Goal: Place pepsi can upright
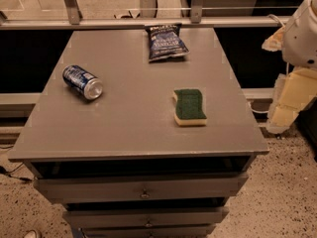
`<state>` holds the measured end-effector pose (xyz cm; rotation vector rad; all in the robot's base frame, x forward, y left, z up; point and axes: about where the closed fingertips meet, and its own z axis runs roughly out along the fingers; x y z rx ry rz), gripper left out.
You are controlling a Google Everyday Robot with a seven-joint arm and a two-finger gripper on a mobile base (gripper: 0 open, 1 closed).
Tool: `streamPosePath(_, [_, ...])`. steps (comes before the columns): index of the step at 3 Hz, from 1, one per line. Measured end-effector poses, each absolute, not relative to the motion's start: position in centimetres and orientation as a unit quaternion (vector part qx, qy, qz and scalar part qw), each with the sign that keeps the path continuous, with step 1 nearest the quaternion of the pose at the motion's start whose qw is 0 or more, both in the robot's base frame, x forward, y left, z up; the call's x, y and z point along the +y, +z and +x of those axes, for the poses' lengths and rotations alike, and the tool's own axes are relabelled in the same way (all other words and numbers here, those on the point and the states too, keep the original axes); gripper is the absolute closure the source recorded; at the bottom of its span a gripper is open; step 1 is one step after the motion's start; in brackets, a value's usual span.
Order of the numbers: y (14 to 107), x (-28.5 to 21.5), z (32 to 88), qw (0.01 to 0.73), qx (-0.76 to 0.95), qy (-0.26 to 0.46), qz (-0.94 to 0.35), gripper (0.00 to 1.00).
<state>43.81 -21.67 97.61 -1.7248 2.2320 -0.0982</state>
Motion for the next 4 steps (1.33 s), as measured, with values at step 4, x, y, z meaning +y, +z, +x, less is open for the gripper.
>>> streamPosePath(4, [96.5,-10.1,49.8,0.206,0.796,0.035,-0.568,0.00])
